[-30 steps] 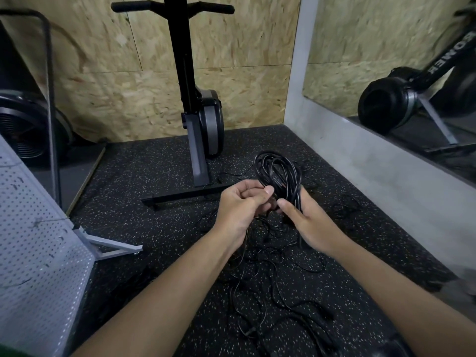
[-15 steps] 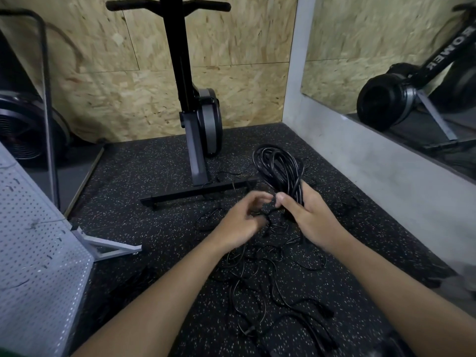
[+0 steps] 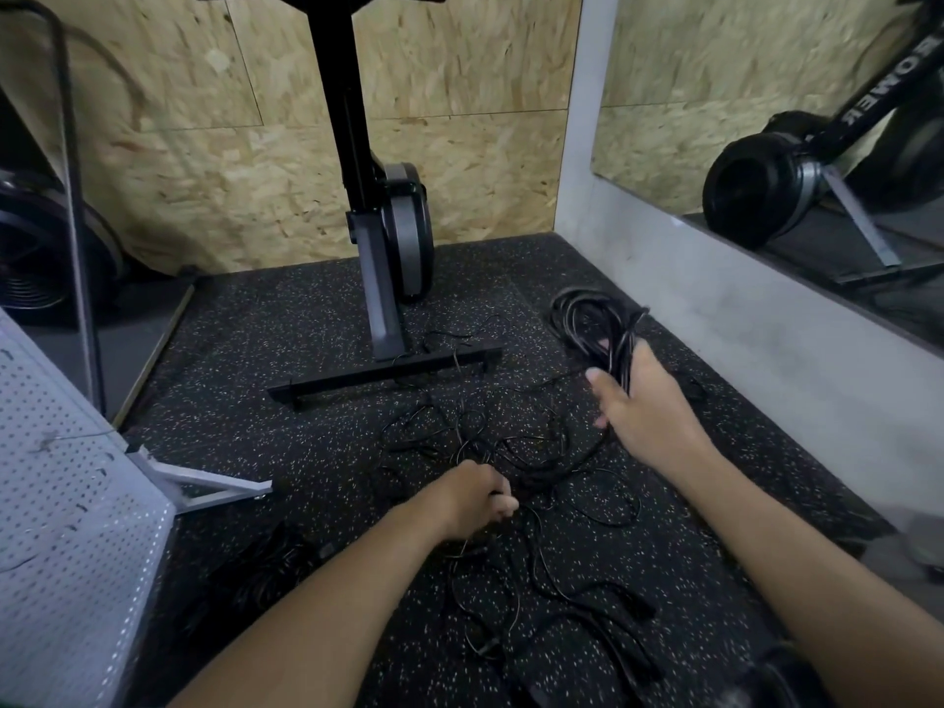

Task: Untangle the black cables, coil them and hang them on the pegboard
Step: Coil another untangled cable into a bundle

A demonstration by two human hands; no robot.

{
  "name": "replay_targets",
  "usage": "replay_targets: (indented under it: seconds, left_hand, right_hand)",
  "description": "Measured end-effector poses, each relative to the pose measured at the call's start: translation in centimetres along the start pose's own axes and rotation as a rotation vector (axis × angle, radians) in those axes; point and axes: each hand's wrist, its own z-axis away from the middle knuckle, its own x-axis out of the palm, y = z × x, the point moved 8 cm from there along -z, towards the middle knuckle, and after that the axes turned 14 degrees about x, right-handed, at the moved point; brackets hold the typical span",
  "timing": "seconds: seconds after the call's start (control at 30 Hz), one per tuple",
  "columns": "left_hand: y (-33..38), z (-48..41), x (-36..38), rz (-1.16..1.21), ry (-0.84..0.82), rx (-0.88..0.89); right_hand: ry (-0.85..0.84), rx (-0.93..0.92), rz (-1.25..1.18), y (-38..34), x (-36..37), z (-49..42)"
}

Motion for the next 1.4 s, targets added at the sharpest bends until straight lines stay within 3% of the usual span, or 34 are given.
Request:
replay_targets:
  seconds: [0.17,0.3,0.57,0.67,0.73,0.9,1.2,1.4]
  left_hand:
    - [2.6,1.5,-5.0,-0.024,0.219,0.097]
    - [4.5,3.7,-8.8,-0.033,0.351,0.160]
    - [8.9,7.8,-13.8,0.023,0.757,0.287]
    - [8.9,8.6,-14.1,0.041,0.834,0.280]
    - [8.7,8.6,-14.1,0.051,0.860,0.268]
    - [6.5,8.6,-14.1,0.089,0.899,0.198]
    - [4.2,7.7,-13.8,0.162,0.931,0.106]
    - [1.2,7.8,-12.6,0.285,0.778,-0.019]
  right_hand:
    - [-0.052,0.071,0.142,3.1,0.0,-1.2]
    - [-0.189,0.041,0.211,3.9,1.5,-1.0]
    - [-0.364,-0.036,0.352,1.8,3.6,2.9]
    - [-0.484,0.032,0.432,1.4,5.1,5.5]
    - [-0.519,0.037,0.448,1.0,5.8,6.3]
    - [-0.603,-0.182,0.487,0.4,7.9,6.2]
    - [-0.593,-0.209,0.574,0.3,9.1,6.1]
    - [-0.604,-0.196,0.257,-0.6,7.3,5.7]
